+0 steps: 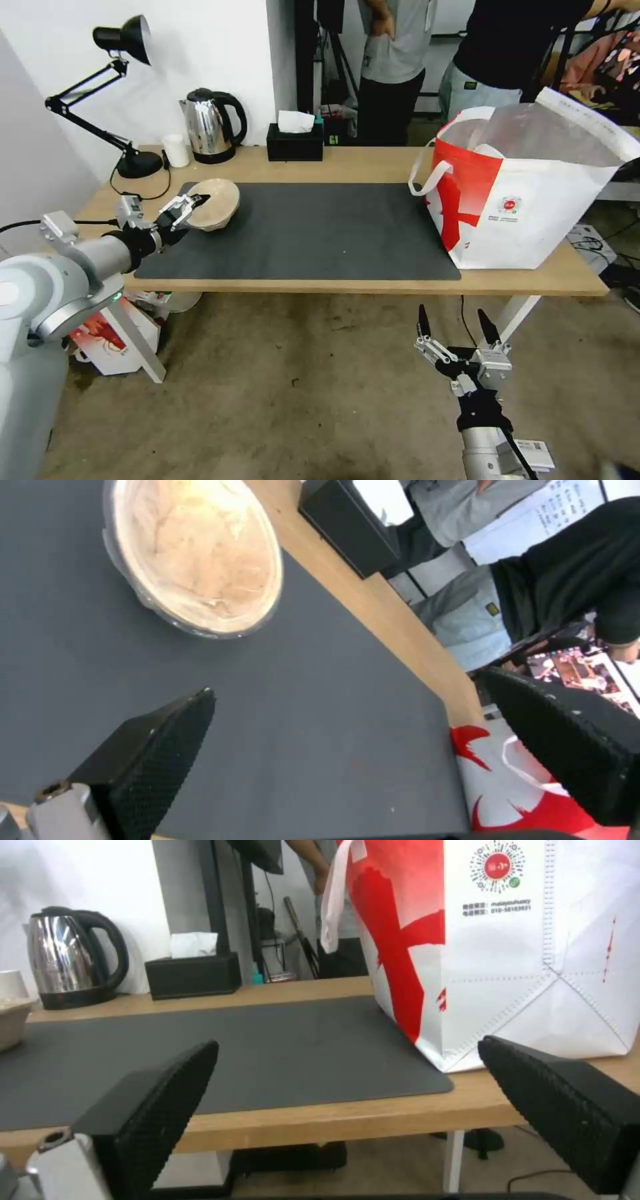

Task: Pick up the trash from the table and place it into the takeout bag.

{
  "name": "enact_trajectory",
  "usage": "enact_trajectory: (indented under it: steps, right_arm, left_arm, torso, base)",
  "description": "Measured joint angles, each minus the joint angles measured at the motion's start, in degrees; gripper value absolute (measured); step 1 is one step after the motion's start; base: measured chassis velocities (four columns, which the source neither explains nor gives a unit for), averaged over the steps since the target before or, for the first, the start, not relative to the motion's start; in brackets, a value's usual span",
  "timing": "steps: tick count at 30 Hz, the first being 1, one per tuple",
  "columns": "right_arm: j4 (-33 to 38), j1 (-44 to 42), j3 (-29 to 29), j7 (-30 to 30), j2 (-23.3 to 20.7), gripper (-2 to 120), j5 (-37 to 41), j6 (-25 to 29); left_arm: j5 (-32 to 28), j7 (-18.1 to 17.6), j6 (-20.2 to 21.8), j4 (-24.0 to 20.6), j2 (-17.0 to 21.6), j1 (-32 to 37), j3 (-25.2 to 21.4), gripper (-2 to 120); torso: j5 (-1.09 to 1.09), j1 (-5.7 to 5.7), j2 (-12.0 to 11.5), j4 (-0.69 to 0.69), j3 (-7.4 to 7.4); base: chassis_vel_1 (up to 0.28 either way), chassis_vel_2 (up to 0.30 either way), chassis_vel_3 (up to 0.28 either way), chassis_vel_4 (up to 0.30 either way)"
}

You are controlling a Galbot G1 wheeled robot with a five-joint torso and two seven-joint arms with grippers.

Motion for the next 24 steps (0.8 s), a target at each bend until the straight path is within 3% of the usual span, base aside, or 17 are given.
enact_trajectory:
  steps: [10, 24]
  right_arm:
    - [0.0, 0.0, 0.0, 0.0, 0.0, 100, 0.0, 0.0]
    - [0.0, 0.0, 0.0, 0.0, 0.0, 100, 0.0, 0.0]
  left_arm:
    - [0.0, -0.1, 0.0, 1.5, 1.3, -1.1, 0.4, 100]
    - [1.4, -0.1, -0.2, 8.7, 2.8, -6.9, 5.3, 100]
  torso:
    - [0.0, 0.0, 0.0, 0.0, 0.0]
    - [0.0, 0.0, 0.0, 0.0, 0.0]
  base:
    - [0.0, 0.0, 0.0, 0.0]
    - [0.0, 0.0, 0.0, 0.0]
